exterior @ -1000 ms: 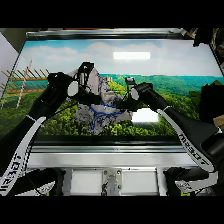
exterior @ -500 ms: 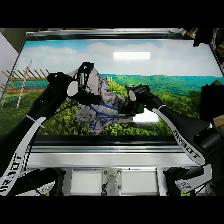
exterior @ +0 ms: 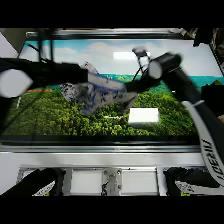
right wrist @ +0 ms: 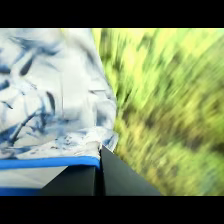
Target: Fold the clothes and pants, and hang the long-sleeved shirts on hangers.
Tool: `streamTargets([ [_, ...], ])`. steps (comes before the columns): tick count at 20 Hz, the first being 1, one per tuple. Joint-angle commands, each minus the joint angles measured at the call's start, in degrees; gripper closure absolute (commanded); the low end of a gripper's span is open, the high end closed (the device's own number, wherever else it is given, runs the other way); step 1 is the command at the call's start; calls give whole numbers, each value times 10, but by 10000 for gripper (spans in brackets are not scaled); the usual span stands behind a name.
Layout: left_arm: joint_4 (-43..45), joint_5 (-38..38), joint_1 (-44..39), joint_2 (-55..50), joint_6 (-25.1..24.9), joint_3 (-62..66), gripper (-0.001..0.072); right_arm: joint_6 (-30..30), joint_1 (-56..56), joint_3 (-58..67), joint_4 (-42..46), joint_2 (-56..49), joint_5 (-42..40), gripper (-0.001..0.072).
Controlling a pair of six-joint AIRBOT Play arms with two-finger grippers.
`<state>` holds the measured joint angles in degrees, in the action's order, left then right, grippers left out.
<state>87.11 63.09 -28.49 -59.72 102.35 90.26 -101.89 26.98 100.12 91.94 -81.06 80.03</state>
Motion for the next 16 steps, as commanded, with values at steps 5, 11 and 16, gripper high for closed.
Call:
streamTargets([
  [5, -41, -148, -79, 74, -69, 196, 693, -30, -5, 210, -1, 174, -86, 697],
  [11, -11, -130, -81, -16, -88, 294, 693, -47, -5, 194, -3, 210, -131, 697],
  [16, -18, -17, 40, -32, -10, 166, 693, -56, -5, 118, 47, 179, -2, 698],
])
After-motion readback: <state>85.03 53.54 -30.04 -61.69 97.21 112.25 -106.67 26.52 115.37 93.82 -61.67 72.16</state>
